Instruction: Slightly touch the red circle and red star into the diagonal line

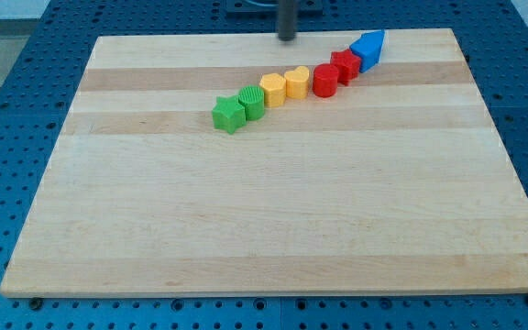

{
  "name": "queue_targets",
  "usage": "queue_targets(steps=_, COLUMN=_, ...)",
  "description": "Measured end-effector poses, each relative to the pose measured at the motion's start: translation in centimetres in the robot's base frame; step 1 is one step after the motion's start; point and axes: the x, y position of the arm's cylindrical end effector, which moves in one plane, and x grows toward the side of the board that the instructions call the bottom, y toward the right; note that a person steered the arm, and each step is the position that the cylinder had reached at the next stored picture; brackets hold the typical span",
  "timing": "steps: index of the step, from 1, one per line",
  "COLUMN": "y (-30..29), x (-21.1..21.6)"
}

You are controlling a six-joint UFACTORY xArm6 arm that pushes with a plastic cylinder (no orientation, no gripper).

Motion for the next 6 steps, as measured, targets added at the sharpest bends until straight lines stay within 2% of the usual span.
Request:
queue_targets(steps=1, y=-10.0, x=5.3)
queue_targets(steps=2, y=-17.3, x=13.6)
queue_targets(steps=3, y=-16.7, x=23.3)
queue_targets(steps=4, y=-12.3, x=30.1)
queue_targets(steps=5, y=-0.7, x=30.1)
queue_targets(steps=6, y=10.1, x=26.0)
